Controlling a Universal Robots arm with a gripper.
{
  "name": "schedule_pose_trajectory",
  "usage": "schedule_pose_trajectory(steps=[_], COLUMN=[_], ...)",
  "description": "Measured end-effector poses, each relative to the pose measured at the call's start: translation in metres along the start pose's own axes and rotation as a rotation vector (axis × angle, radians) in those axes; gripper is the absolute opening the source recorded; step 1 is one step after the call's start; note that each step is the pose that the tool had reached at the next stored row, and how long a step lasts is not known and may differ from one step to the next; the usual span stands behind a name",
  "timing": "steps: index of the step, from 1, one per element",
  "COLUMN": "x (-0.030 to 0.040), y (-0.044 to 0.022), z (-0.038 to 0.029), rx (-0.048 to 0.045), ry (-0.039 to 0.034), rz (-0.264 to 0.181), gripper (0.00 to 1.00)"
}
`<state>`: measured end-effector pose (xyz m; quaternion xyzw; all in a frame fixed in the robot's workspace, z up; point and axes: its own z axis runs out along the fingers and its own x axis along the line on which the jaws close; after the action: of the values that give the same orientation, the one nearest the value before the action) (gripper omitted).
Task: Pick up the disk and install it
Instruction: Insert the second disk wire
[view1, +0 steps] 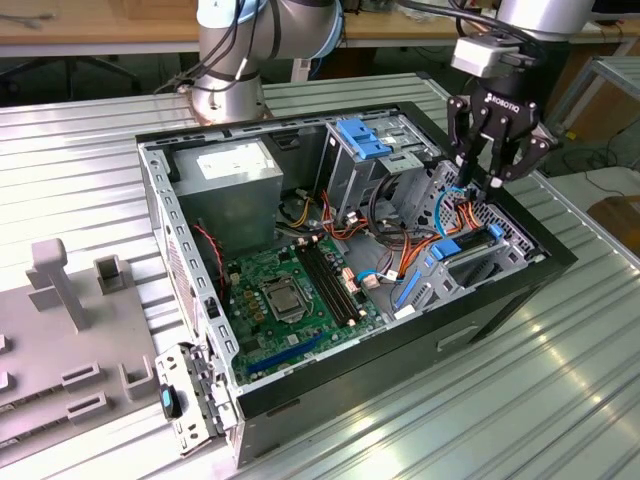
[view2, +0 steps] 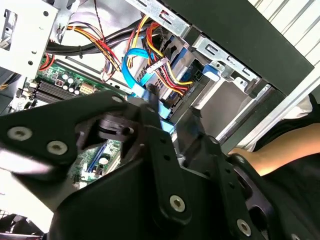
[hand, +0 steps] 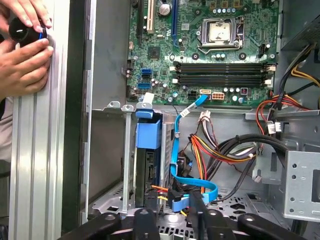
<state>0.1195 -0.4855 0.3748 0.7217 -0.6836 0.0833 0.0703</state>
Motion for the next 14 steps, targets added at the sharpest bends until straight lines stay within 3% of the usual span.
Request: schedule_pose_trajectory(steps=[1,6,7,11,14], x=[-0.0011,-0.0015,-0.0013,-0.0012,-0.0012], y=[0.0000,0.0000,0.0001,0.0001,0.0001], z=[0.0015,0.0041,0.0045,0.0063,0.0068], rx=[-0.0001,-0.0001,0.0000,0.0010,0.0014], ry=[0.0013,0.0041,0.0040,0.0056,0.0062], rz=[0.000,0.000,0.000,0.000,0.000], gripper=[0.43,0.43,0.41,0.17,0.17])
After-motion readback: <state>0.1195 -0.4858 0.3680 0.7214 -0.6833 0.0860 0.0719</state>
